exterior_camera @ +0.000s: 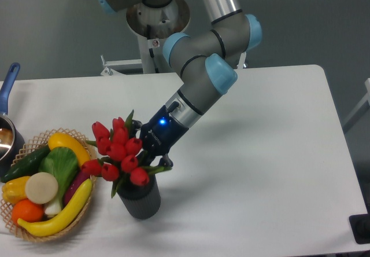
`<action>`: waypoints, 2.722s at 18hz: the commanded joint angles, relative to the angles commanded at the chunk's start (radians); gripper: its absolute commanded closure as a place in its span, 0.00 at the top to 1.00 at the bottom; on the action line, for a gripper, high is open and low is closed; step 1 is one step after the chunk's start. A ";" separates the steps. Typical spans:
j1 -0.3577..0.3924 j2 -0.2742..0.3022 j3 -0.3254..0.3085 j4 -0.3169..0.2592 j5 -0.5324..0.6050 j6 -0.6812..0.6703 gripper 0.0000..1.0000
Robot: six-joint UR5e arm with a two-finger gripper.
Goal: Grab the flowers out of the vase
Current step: 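Close the gripper on the bundle of tulip stems, then lift the gripped tulips straight up out of the black vase, then carry the tulips up and away from the vase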
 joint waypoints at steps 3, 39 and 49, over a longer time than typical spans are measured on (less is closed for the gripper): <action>0.008 0.009 0.000 0.000 -0.040 -0.020 0.46; 0.288 0.112 0.222 -0.002 -0.327 -0.517 0.45; 0.374 0.109 0.209 0.000 -0.325 -0.509 0.45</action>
